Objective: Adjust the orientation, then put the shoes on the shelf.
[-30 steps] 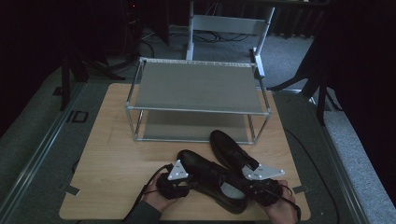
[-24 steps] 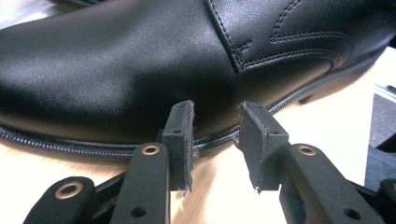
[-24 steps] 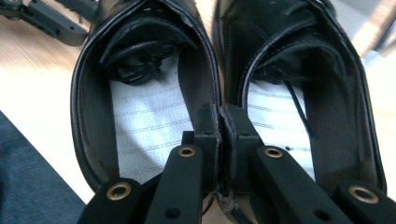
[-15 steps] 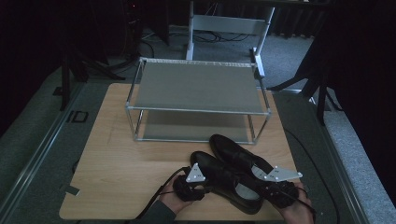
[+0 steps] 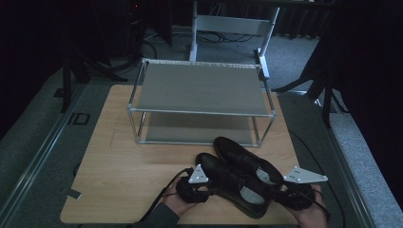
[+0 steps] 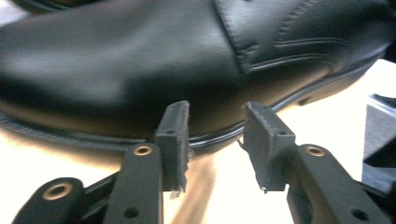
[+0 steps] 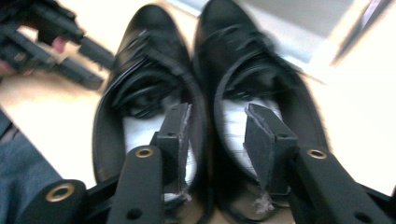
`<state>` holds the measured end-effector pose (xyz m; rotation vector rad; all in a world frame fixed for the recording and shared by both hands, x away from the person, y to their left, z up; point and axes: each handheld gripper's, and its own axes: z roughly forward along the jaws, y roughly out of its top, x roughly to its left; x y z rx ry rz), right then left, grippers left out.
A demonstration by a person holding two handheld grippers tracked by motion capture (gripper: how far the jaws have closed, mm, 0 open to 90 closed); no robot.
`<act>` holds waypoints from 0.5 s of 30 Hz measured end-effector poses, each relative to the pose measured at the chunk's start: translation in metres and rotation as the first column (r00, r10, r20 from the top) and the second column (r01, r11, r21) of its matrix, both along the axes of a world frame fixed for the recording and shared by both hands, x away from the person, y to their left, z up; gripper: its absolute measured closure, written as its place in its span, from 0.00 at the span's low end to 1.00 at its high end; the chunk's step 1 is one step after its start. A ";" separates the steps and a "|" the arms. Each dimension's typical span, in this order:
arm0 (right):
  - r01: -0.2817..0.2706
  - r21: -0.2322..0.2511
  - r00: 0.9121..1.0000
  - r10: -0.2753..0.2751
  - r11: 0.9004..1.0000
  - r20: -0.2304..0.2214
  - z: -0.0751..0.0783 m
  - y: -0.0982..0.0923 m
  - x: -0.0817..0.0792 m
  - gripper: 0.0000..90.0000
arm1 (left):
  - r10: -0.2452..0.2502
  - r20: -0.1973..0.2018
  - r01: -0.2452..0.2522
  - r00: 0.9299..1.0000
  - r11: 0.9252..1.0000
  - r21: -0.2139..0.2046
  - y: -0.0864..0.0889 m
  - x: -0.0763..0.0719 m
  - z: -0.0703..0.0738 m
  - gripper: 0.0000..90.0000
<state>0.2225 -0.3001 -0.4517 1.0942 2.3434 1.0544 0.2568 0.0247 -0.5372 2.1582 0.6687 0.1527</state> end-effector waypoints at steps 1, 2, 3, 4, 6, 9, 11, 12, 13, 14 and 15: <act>0.012 0.010 1.000 -0.012 1.000 -0.001 0.001 -0.003 0.001 0.63 | 0.012 0.002 -0.012 1.000 1.000 -0.003 0.004 0.001 0.001 0.67; 0.026 0.021 1.000 -0.026 0.999 -0.001 0.002 -0.006 0.002 0.62 | 0.025 0.004 -0.025 1.000 1.000 -0.008 0.009 0.001 0.003 0.66; 0.038 0.031 0.999 -0.038 0.999 -0.006 0.002 -0.010 0.004 0.61 | 0.041 0.005 -0.041 0.999 0.999 -0.017 0.013 0.002 0.004 0.66; 0.051 0.042 0.999 -0.051 0.998 -0.012 0.002 -0.013 0.005 0.59 | 0.056 0.007 -0.055 0.998 0.998 -0.020 0.019 0.003 0.006 0.66; 0.071 0.058 0.997 -0.069 0.996 -0.025 0.001 -0.017 0.006 0.56 | 0.084 0.012 -0.084 0.996 0.996 -0.016 0.030 0.004 0.008 0.66; 0.079 0.066 0.996 -0.076 0.995 -0.044 -0.002 -0.018 0.006 0.52 | 0.129 0.010 -0.129 0.992 0.991 -0.017 0.047 0.006 0.009 0.66; 0.072 0.064 0.996 -0.069 0.995 -0.052 -0.004 -0.016 0.007 0.50 | 0.158 0.007 -0.158 0.987 0.987 -0.015 0.058 0.005 0.008 0.66; 0.068 0.061 0.997 -0.065 0.996 -0.049 -0.004 -0.016 0.007 0.48 | 0.175 0.005 -0.175 0.984 0.984 -0.013 0.064 0.005 0.008 0.66; 0.064 0.060 0.997 -0.061 0.996 -0.053 -0.005 -0.014 0.007 0.46 | 0.185 0.004 -0.184 0.983 0.983 -0.009 0.068 0.004 0.007 0.66; 0.061 0.062 0.997 -0.058 0.996 -0.052 -0.005 -0.014 0.007 0.45 | 0.195 0.002 -0.195 0.981 0.981 -0.006 0.072 0.004 0.007 0.66; 0.057 0.064 0.997 -0.054 0.996 -0.051 -0.005 -0.012 0.007 0.43 | 0.205 0.002 -0.205 0.979 0.979 -0.005 0.076 0.003 0.007 0.66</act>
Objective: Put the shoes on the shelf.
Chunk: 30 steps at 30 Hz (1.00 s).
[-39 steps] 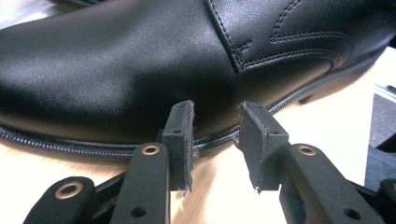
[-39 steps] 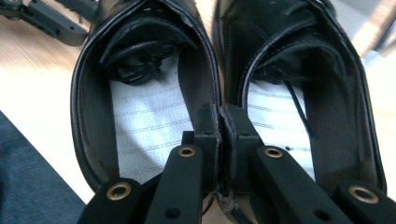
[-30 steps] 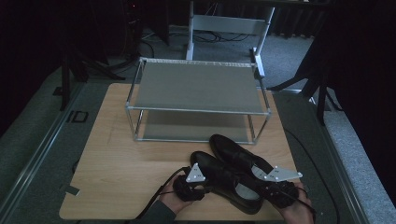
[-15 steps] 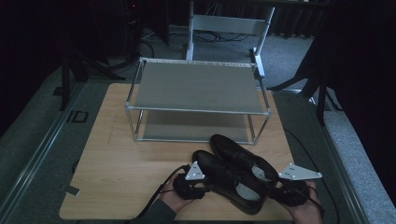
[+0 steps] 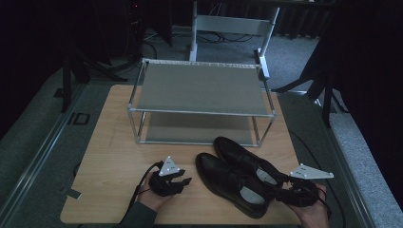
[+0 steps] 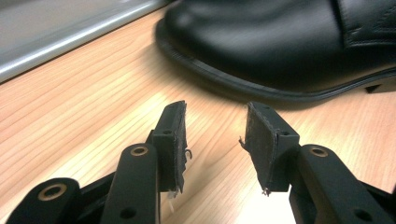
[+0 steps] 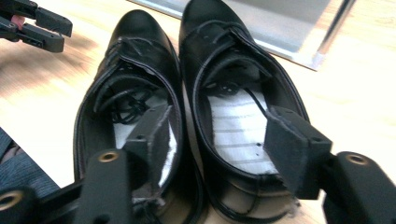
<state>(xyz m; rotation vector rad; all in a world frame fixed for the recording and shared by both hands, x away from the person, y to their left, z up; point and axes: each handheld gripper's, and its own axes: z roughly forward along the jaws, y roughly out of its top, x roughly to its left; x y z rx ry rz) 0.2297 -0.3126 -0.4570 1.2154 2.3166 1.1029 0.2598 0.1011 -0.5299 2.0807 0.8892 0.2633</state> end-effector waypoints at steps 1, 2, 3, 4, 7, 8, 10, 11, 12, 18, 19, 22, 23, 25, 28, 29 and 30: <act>-0.008 -0.001 1.000 0.008 1.000 -0.003 0.000 0.002 0.000 0.41 | 0.011 -0.002 -0.011 1.000 1.000 -0.003 0.005 -0.001 0.000 0.65; -0.011 -0.011 1.000 0.011 1.000 -0.005 0.000 0.004 0.001 0.36 | 0.016 -0.001 -0.016 1.000 1.000 0.000 0.008 -0.002 0.000 0.65; -0.013 -0.018 1.000 0.013 1.000 -0.008 -0.001 0.005 0.002 0.35 | 0.026 -0.002 -0.026 1.000 1.000 0.004 0.012 -0.003 0.000 0.65; -0.021 -0.032 1.000 0.021 0.999 -0.016 -0.002 0.007 0.003 0.34 | 0.038 -0.003 -0.038 0.999 0.999 0.007 0.016 -0.004 0.000 0.65; -0.040 -0.090 0.999 0.037 0.995 -0.029 -0.007 0.014 0.006 0.31 | 0.079 -0.008 -0.079 0.997 0.997 0.005 0.030 -0.005 -0.001 0.65; -0.042 -0.113 0.999 0.038 0.993 -0.034 -0.010 0.015 0.007 0.31 | 0.089 -0.007 -0.089 0.996 0.996 0.003 0.033 -0.005 0.000 0.65; -0.041 -0.145 0.998 0.034 0.989 -0.052 -0.015 0.017 0.010 0.32 | 0.112 -0.011 -0.112 0.994 0.994 -0.007 0.040 -0.004 0.000 0.65; -0.042 -0.153 0.998 0.035 0.987 -0.048 -0.016 0.017 0.011 0.33 | 0.124 -0.014 -0.124 0.992 0.992 -0.014 0.044 -0.004 0.000 0.65; -0.044 -0.164 0.998 0.036 0.985 -0.050 -0.016 0.018 0.012 0.35 | 0.131 -0.014 -0.131 0.991 0.991 -0.015 0.046 -0.003 0.001 0.65; -0.088 -0.238 0.993 0.068 0.967 -0.093 -0.017 0.025 0.017 0.42 | 0.146 -0.016 -0.146 0.989 0.989 -0.023 0.049 -0.002 0.000 0.65; -0.093 -0.242 0.993 0.070 0.966 -0.100 -0.017 0.026 0.018 0.43 | 0.142 -0.015 -0.142 0.990 0.990 -0.020 0.049 -0.002 0.000 0.65; -0.115 -0.256 0.988 0.083 0.960 -0.130 -0.016 0.028 0.020 0.45 | 0.140 -0.016 -0.141 0.990 0.990 -0.017 0.048 -0.002 0.000 0.65; -0.126 -0.265 0.986 0.091 0.956 -0.142 -0.016 0.028 0.021 0.46 | 0.141 -0.016 -0.141 0.990 0.990 -0.017 0.049 -0.002 0.000 0.65; -0.147 -0.272 0.979 0.101 0.951 -0.174 -0.015 0.029 0.024 0.49 | 0.143 -0.017 -0.144 0.989 0.989 -0.018 0.049 -0.002 0.000 0.65; -0.179 -0.297 0.969 0.116 0.938 -0.219 -0.018 0.033 0.027 0.53 | 0.147 -0.016 -0.147 0.989 0.989 -0.020 0.050 -0.003 0.000 0.65; -0.188 -0.298 0.967 0.123 0.936 -0.225 -0.018 0.033 0.028 0.55 | 0.147 -0.017 -0.148 0.989 0.989 -0.019 0.050 -0.003 0.000 0.65; -0.191 -0.304 0.964 0.120 0.933 -0.238 -0.018 0.035 0.029 0.56 | 0.148 -0.018 -0.149 0.989 0.989 -0.019 0.050 -0.003 -0.001 0.65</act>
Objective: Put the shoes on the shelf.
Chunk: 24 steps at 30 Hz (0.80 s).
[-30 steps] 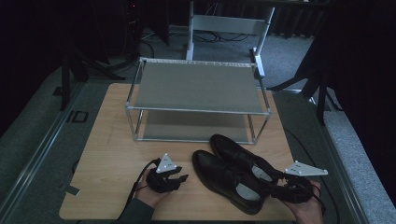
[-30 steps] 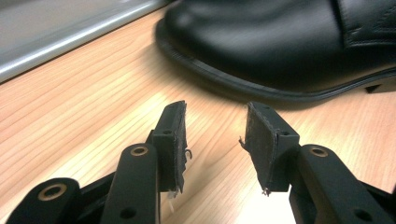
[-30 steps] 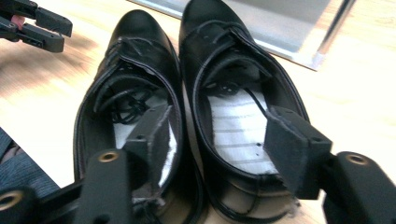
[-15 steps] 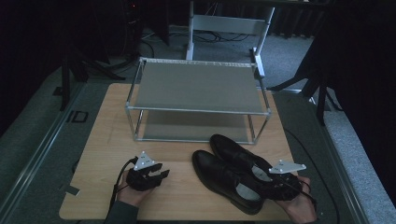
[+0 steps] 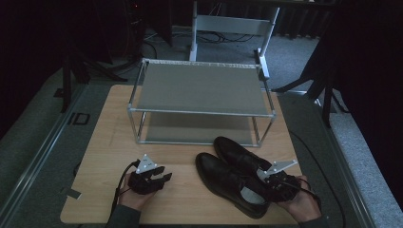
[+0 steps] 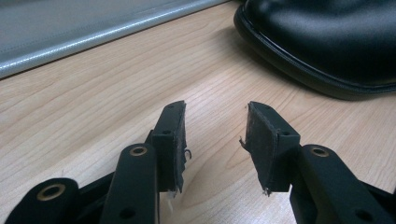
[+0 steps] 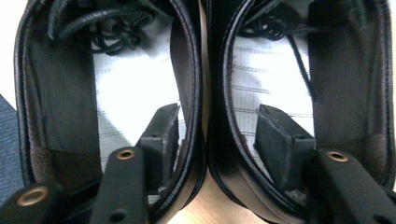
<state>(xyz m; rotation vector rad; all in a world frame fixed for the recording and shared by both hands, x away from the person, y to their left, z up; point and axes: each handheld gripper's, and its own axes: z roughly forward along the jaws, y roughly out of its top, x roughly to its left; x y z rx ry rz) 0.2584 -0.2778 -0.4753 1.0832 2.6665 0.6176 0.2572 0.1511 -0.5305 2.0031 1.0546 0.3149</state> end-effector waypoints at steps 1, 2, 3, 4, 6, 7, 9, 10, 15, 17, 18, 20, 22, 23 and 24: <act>-0.005 -0.011 1.000 0.005 1.000 -0.002 0.000 0.001 0.000 0.57 | -0.001 -0.001 0.001 1.000 1.000 0.000 0.000 0.000 0.000 0.65; -0.004 -0.022 1.000 0.004 1.000 -0.008 0.000 0.002 0.001 0.57 | -0.002 -0.001 0.002 1.000 1.000 0.000 0.000 0.000 0.000 0.65; -0.004 -0.030 1.000 0.003 1.000 -0.013 0.000 0.002 0.001 0.57 | -0.004 0.001 0.004 1.000 1.000 0.002 0.000 0.000 0.000 0.65; -0.008 -0.041 1.000 0.007 0.999 -0.019 0.000 0.003 0.002 0.57 | -0.003 0.001 0.003 1.000 1.000 0.002 0.000 -0.001 0.000 0.65; -0.008 -0.049 1.000 0.007 0.999 -0.029 0.001 0.004 0.002 0.57 | -0.002 0.002 0.002 1.000 1.000 0.001 0.000 -0.001 0.000 0.65; -0.010 -0.056 0.999 0.008 0.998 -0.036 0.001 0.005 0.003 0.57 | -0.002 0.002 0.002 1.000 1.000 0.001 0.000 -0.001 0.000 0.65; -0.018 -0.071 0.999 0.015 0.997 -0.046 0.000 0.006 0.003 0.58 | -0.001 0.002 0.001 1.000 1.000 0.000 0.000 -0.001 0.000 0.65; -0.020 -0.078 0.998 0.015 0.997 -0.055 0.000 0.006 0.004 0.59 | 0.000 0.003 0.000 1.000 1.000 0.001 0.001 -0.001 0.000 0.65; -0.020 -0.100 0.995 0.010 0.995 -0.102 0.001 0.008 0.007 0.71 | 0.001 0.003 -0.001 1.000 1.000 -0.002 0.001 -0.001 0.000 0.65; -0.028 -0.105 0.992 0.014 0.994 -0.125 0.001 0.008 0.008 0.75 | 0.002 0.003 -0.002 1.000 1.000 -0.003 0.001 -0.001 0.000 0.65; -0.039 -0.106 0.991 0.025 0.994 -0.135 0.001 0.009 0.009 0.77 | 0.003 0.004 -0.003 1.000 1.000 -0.004 0.001 -0.002 0.000 0.65; -0.044 -0.106 0.988 0.028 0.993 -0.149 0.001 0.009 0.009 0.80 | 0.004 0.003 -0.004 1.000 1.000 -0.004 0.002 -0.002 0.001 0.65; -0.053 -0.110 0.985 0.034 0.993 -0.166 -0.001 0.011 0.008 0.85 | 0.004 0.002 -0.004 1.000 1.000 -0.004 0.002 -0.002 0.000 0.65; -0.044 -0.115 0.987 0.025 0.992 -0.159 -0.001 0.011 0.008 0.86 | 0.005 0.003 -0.005 1.000 1.000 -0.005 0.002 -0.002 0.000 0.65; -0.038 -0.108 0.988 0.022 0.993 -0.153 -0.001 0.011 0.008 0.86 | 0.005 0.002 -0.005 1.000 1.000 -0.006 0.001 -0.002 0.000 0.65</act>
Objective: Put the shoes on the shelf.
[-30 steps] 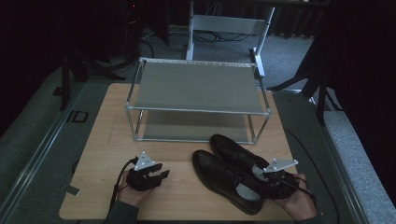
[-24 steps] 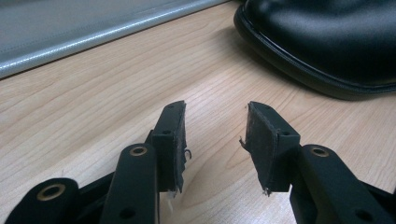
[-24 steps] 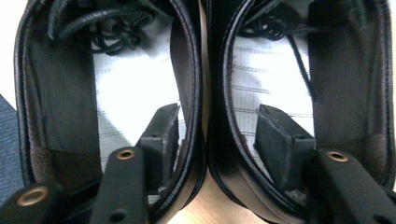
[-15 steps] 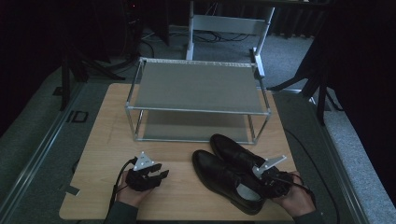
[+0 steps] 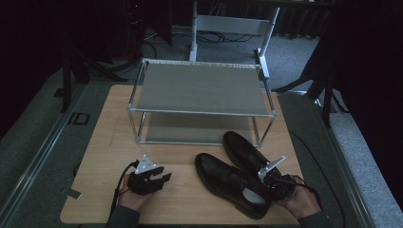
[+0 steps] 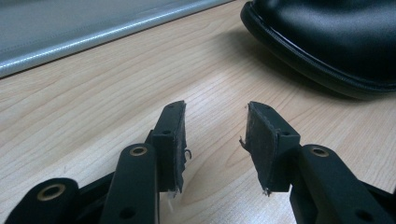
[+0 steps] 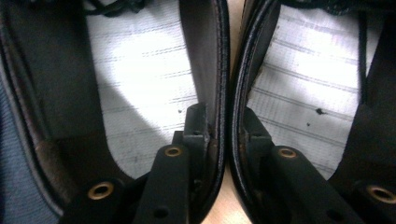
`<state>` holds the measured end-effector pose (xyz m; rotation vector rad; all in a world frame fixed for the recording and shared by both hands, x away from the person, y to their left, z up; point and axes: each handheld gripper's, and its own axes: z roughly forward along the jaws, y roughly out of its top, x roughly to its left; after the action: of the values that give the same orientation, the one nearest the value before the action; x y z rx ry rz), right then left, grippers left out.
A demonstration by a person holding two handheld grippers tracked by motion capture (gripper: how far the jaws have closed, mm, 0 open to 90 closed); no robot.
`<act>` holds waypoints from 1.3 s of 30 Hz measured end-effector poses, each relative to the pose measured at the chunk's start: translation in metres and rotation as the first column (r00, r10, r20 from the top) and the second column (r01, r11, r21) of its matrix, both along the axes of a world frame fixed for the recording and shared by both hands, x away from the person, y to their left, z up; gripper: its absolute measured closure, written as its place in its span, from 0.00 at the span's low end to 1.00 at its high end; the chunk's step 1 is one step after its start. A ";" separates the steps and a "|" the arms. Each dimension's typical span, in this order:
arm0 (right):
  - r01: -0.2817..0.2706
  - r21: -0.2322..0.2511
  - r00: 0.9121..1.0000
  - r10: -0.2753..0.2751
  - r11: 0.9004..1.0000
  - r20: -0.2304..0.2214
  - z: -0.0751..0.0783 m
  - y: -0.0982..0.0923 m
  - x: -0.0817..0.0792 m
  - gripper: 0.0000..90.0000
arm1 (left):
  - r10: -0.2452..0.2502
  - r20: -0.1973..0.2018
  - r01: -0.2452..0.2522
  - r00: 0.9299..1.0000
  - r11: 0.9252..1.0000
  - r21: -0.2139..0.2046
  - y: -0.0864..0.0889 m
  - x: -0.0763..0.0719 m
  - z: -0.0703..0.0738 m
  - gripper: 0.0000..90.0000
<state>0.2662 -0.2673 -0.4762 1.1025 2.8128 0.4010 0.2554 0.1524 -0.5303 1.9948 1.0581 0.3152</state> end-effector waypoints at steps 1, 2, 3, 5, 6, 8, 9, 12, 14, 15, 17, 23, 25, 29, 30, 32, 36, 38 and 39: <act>0.006 0.012 1.000 -0.006 1.000 0.002 0.000 -0.001 0.000 0.87 | 0.000 0.000 0.000 1.000 1.000 0.000 0.000 0.000 0.000 0.65; 0.016 0.024 1.000 -0.016 1.000 0.001 0.000 -0.003 0.001 0.87 | -0.004 -0.001 0.004 1.000 1.000 0.005 0.000 0.000 0.000 0.65; 0.022 0.040 1.000 -0.022 0.999 0.004 0.000 -0.004 0.001 0.88 | -0.006 -0.002 0.006 1.000 1.000 0.005 -0.001 0.000 0.000 0.65; 0.034 0.059 0.999 -0.035 0.998 0.012 -0.001 -0.005 0.000 0.88 | -0.006 -0.003 0.006 1.000 1.000 0.006 -0.002 0.001 -0.001 0.65; 0.038 0.062 0.999 -0.039 0.997 0.017 -0.001 -0.005 0.000 0.88 | -0.008 -0.005 0.008 1.000 1.000 0.007 -0.003 0.001 -0.001 0.65; 0.048 0.064 0.999 -0.049 0.997 0.023 -0.001 -0.004 -0.001 0.89 | -0.008 -0.007 0.008 1.000 1.000 0.007 -0.004 0.002 -0.002 0.65; 0.050 0.072 0.998 -0.052 0.996 0.026 -0.001 -0.005 -0.001 0.89 | -0.010 -0.006 0.010 1.000 1.000 0.009 -0.004 0.002 -0.002 0.65; 0.065 0.113 0.997 -0.069 0.991 0.026 -0.001 -0.009 0.000 0.89 | -0.009 -0.005 0.009 1.000 1.000 0.007 -0.005 0.001 -0.002 0.65; 0.078 0.136 0.996 -0.083 0.988 0.031 -0.002 -0.011 -0.001 0.89 | -0.005 -0.005 0.005 1.000 1.000 0.005 -0.004 0.001 -0.002 0.65; 0.082 0.144 0.996 -0.087 0.986 0.028 -0.002 -0.012 -0.001 0.89 | -0.004 -0.005 0.004 1.000 1.000 0.005 -0.003 0.002 -0.002 0.65; 0.093 0.170 0.995 -0.098 0.981 0.018 -0.002 -0.014 -0.003 0.89 | -0.002 -0.005 0.002 1.000 1.000 0.003 -0.003 0.001 -0.001 0.65; 0.101 0.207 0.994 -0.109 0.973 0.026 0.000 -0.015 -0.006 0.89 | 0.000 -0.001 0.000 1.000 1.000 0.001 -0.002 0.001 0.000 0.65; 0.104 0.212 0.993 -0.112 0.972 0.028 0.001 -0.014 -0.007 0.89 | 0.002 -0.001 -0.002 1.000 1.000 0.000 -0.002 0.001 0.000 0.65; 0.110 0.232 0.990 -0.127 0.967 0.057 0.006 -0.012 -0.007 0.89 | 0.003 -0.002 -0.003 1.000 1.000 -0.001 -0.002 0.002 0.000 0.65; 0.107 0.238 0.990 -0.125 0.965 0.061 0.008 -0.011 -0.007 0.89 | 0.004 -0.002 -0.004 1.000 1.000 -0.001 -0.002 0.002 0.000 0.65; 0.117 0.258 0.988 -0.140 0.959 0.072 0.011 -0.010 -0.004 0.89 | 0.005 0.000 -0.005 1.000 1.000 -0.003 -0.001 0.002 0.000 0.65; 0.125 0.276 0.984 -0.155 0.953 0.091 0.014 -0.004 0.002 0.89 | 0.013 0.003 -0.013 1.000 1.000 -0.007 0.001 0.002 0.001 0.65; 0.119 0.277 0.983 -0.153 0.953 0.104 0.016 0.001 0.005 0.89 | 0.015 0.003 -0.015 1.000 1.000 -0.010 0.001 0.002 0.001 0.65; 0.114 0.279 0.983 -0.148 0.953 0.104 0.016 0.003 0.007 0.89 | 0.015 0.003 -0.015 1.000 1.000 -0.010 0.001 0.002 0.001 0.65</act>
<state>0.2727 -0.2647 -0.4600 1.2577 2.6125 0.8321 0.2574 0.1536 -0.5294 1.9780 1.0708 0.3204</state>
